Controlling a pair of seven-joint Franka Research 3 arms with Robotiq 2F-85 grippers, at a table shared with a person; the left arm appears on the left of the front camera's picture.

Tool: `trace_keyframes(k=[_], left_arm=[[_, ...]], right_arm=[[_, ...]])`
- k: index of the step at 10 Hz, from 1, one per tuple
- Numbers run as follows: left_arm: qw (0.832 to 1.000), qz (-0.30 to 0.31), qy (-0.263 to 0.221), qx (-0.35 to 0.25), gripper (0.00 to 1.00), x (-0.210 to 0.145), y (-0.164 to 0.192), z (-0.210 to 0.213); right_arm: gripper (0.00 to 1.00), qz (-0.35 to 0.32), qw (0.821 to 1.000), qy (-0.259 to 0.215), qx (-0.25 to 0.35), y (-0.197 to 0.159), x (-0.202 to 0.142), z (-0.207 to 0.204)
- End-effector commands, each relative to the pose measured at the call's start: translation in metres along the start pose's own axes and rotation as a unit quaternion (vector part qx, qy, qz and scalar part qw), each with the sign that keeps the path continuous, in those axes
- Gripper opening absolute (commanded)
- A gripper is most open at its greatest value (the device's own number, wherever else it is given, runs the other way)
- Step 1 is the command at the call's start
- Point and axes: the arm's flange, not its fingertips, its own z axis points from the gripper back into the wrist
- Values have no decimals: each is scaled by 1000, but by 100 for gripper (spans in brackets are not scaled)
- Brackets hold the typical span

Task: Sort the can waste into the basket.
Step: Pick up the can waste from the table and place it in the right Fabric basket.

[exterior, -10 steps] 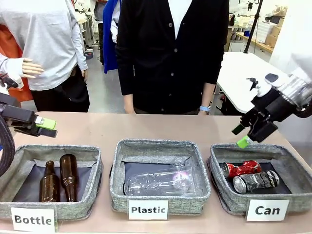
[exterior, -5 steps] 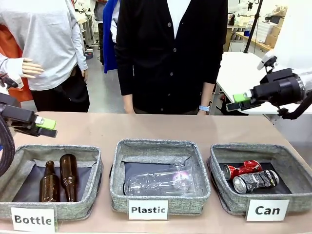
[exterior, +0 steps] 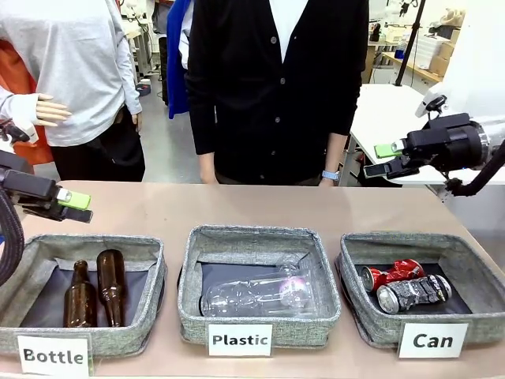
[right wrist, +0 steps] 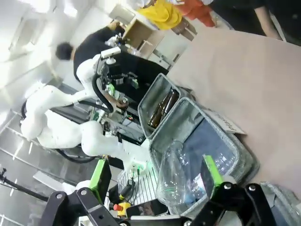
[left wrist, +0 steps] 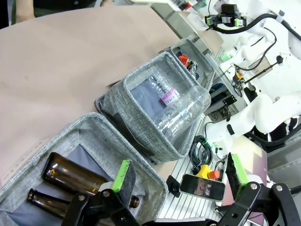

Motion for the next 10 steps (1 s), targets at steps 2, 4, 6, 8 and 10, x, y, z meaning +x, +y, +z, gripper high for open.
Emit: trace_keyframes(k=[2,4,6,8,10], left_arm=[[1000,-1,0,-3,100,-1,-1,1],[1000,-1,0,-3,100,-1,-1,1],[1000,-1,0,-3,100,-1,-1,1],[1000,-1,0,-3,100,-1,-1,1],[1000,-1,0,-3,100,-1,-1,1]], right_arm=[[100,18,1000,3,-4,1,-2,5],[100,18,1000,3,-4,1,-2,5],[100,18,1000,3,-4,1,-2,5],[100,18,1000,3,-4,1,-2,5],[100,18,1000,3,-4,1,-2,5]])
